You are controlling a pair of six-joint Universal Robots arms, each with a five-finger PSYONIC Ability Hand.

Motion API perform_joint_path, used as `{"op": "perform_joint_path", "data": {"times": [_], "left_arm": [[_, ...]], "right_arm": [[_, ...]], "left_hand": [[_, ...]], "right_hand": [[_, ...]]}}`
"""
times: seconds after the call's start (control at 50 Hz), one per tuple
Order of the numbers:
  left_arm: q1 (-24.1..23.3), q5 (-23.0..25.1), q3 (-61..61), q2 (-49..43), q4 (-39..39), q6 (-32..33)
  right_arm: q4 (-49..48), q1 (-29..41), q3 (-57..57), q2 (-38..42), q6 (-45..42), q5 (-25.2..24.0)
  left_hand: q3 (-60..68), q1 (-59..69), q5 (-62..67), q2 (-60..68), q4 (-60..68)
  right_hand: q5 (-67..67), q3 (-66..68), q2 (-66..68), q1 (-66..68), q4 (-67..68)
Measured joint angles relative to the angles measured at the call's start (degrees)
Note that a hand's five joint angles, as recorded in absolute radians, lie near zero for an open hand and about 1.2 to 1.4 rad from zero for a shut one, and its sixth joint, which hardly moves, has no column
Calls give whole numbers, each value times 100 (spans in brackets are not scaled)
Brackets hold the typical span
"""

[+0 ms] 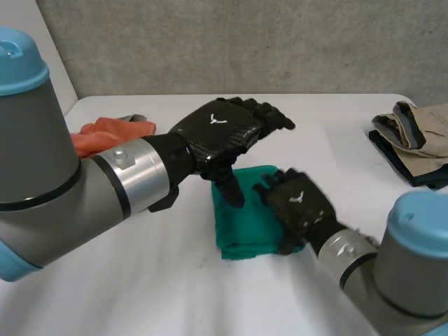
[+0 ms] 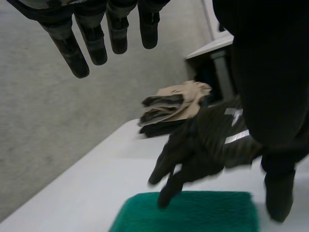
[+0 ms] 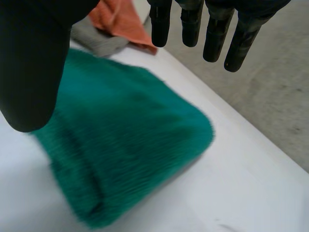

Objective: Fold the laundry.

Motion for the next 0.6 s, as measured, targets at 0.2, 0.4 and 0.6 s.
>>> {"op": "perform_joint_path", "data": {"times": [0.2,0.4,0.6], "left_arm": [[126,467,0,149,-203,10],[93,387,5,150,-182,19],[100,388,-27,146,-180,15]], "right_arm": [[-1119,279,82,1082,-510,25],[-1323,266,-252,1525,-762,37],[-1306,262,-511,1691,-799,35]], "left_hand": [[0,0,0,0,0],[0,0,0,0,0],[0,0,0,0,0]], "right_hand": [[0,0,0,0,0],[-16,0,0,0,0],[-16,0,0,0,0]]}}
